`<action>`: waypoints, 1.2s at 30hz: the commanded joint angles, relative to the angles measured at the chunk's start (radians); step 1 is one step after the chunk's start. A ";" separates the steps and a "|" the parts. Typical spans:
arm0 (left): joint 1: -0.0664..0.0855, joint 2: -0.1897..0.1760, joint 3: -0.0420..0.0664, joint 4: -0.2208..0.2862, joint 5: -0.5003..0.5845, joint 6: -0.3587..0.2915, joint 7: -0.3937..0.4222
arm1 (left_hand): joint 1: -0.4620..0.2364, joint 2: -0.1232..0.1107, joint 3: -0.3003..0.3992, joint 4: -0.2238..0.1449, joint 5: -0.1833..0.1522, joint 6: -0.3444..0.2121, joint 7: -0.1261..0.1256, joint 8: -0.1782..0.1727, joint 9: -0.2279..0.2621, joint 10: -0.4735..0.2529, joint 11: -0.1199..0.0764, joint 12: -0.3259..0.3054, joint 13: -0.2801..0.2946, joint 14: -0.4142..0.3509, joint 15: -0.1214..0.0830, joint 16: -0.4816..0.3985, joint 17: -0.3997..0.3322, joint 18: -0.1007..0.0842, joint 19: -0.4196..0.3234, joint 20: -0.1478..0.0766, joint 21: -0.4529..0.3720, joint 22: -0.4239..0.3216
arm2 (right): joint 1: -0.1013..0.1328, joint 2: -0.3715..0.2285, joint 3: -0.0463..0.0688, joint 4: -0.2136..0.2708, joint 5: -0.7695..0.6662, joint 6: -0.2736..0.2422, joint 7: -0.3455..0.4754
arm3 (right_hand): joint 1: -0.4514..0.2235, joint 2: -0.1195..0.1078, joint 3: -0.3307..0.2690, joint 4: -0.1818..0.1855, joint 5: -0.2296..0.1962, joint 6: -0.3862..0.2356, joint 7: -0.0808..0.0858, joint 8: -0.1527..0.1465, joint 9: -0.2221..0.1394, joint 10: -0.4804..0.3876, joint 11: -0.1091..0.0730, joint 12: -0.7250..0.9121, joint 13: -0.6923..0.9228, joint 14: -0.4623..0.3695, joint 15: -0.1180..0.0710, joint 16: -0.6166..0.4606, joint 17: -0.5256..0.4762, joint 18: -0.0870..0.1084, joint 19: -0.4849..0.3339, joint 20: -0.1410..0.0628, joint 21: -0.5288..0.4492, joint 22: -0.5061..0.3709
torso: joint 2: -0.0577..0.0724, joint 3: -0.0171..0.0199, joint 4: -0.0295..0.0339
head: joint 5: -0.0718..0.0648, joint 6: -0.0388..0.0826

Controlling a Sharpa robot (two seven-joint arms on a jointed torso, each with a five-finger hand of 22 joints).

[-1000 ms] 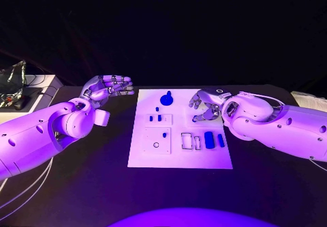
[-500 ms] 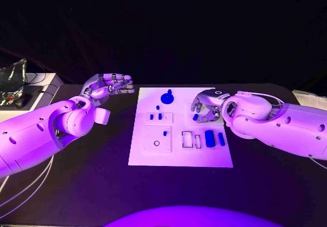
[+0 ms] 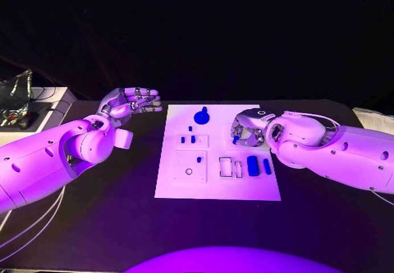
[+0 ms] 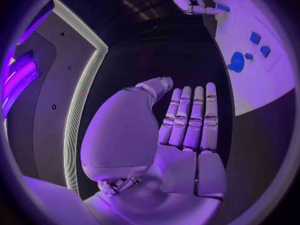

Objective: Assemble the parts on the task board

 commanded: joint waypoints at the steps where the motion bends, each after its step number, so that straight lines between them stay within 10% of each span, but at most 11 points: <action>1: -0.001 0.002 0.001 0.001 0.006 0.011 0.006 | 0.005 0.001 -0.002 -0.003 0.002 0.001 0.002 0.002 -0.001 -0.002 0.000 0.000 0.001 -0.001 0.006 -0.004 0.002 0.004 0.007 0.003 -0.005 -0.001 | -0.002 0.001 0.000 0.002 -0.009 -0.004 0.012 | -0.005 -0.014 0.019 0.002 -0.007 0.012 -0.001 0.008 0.003 0.013 0.000 -0.007 0.000 0.059 -0.007 -0.003 0.039 0.012 0.042 -0.011 0.006 0.142 | 0.000 -0.0007 -0.0005 | 0.001 -0.002; 13: -0.001 0.001 0.001 0.001 0.006 0.012 0.005 | 0.005 0.002 -0.002 -0.003 0.002 0.002 0.002 0.003 -0.001 -0.002 0.000 0.000 0.001 -0.001 0.006 -0.006 0.002 0.005 0.008 0.003 -0.006 -0.002 | -0.006 0.000 0.000 0.004 -0.021 -0.062 -0.003 | 0.013 0.040 0.161 -0.066 -0.038 0.068 -0.007 0.056 0.041 0.093 -0.017 -0.019 0.013 0.062 -0.023 0.001 0.047 0.004 0.052 -0.025 0.051 0.164 | -0.001 -0.0014 0.0010 | 0.000 -0.006; 22: -0.001 0.004 0.001 -0.008 0.007 0.016 0.003 | 0.006 0.003 -0.001 -0.004 0.002 0.002 0.002 0.003 -0.002 -0.002 0.000 -0.001 0.001 -0.001 0.006 -0.007 0.002 0.005 0.009 0.003 -0.007 -0.003 | -0.009 -0.015 0.001 0.022 0.028 -0.156 -0.029 | -0.043 0.030 0.239 -0.128 -0.031 0.060 -0.007 0.081 0.080 0.120 -0.019 -0.038 0.027 0.062 -0.024 0.001 0.047 -0.001 0.056 -0.028 0.074 0.176 | -0.003 -0.0021 0.0001 | 0.000 -0.003; 36: -0.002 0.018 0.000 -0.034 0.013 0.017 0.000 | 0.008 0.004 0.000 -0.005 0.003 0.003 0.002 0.004 -0.002 -0.002 0.000 -0.001 0.000 0.000 0.006 -0.008 0.003 0.005 0.011 0.002 -0.008 -0.004 | 0.045 -0.052 0.014 0.172 0.144 -0.142 -0.035 | -0.058 0.029 0.250 -0.143 -0.036 0.057 -0.007 0.087 0.090 0.123 -0.019 -0.043 0.031 0.062 -0.024 0.002 0.048 -0.001 0.056 -0.029 0.078 0.179 | -0.013 -0.0087 -0.0013 | 0.010 -0.002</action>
